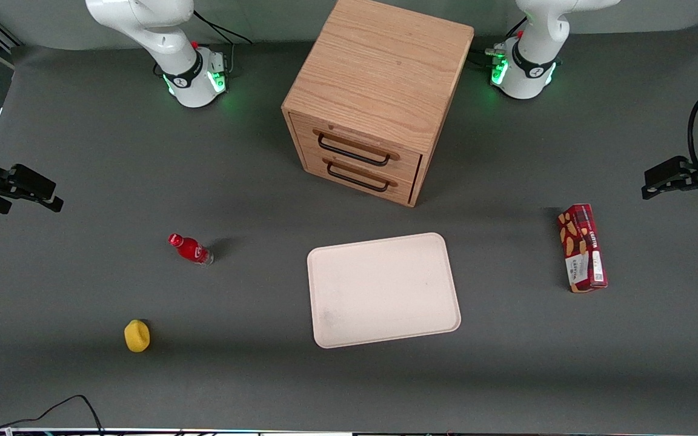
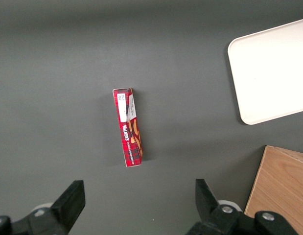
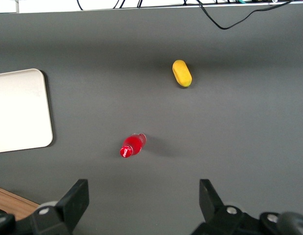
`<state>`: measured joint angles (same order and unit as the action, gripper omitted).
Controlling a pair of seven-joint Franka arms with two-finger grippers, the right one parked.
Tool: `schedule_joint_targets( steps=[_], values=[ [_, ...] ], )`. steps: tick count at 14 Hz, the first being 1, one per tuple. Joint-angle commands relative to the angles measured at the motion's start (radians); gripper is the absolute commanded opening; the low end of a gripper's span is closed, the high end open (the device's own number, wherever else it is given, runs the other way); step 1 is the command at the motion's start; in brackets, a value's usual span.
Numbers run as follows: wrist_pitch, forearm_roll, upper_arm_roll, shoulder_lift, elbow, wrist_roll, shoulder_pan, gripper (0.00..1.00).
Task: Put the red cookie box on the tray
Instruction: 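Lower the open left gripper over the red plaid cookie box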
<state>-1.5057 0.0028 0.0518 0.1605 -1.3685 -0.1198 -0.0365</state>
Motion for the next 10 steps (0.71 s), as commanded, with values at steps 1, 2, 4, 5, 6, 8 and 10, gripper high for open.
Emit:
schedule_joint_targets(
  steps=[1,2,4,5,6,8,10],
  values=[
    [0.007,-0.009,-0.004,-0.016,-0.018,0.014,0.01,1.0],
    [0.007,-0.009,-0.004,-0.015,-0.017,0.009,0.009,1.0],
    [0.007,-0.007,-0.004,-0.012,-0.014,-0.001,0.009,1.0],
    [0.007,-0.007,-0.004,-0.01,-0.015,0.015,0.01,1.0],
    [0.007,-0.009,-0.004,-0.009,-0.015,0.014,0.01,1.0],
    [0.008,-0.009,-0.004,-0.001,-0.017,0.008,0.009,1.0],
    [0.013,-0.009,-0.004,0.001,-0.02,0.009,0.01,1.0]
  ],
)
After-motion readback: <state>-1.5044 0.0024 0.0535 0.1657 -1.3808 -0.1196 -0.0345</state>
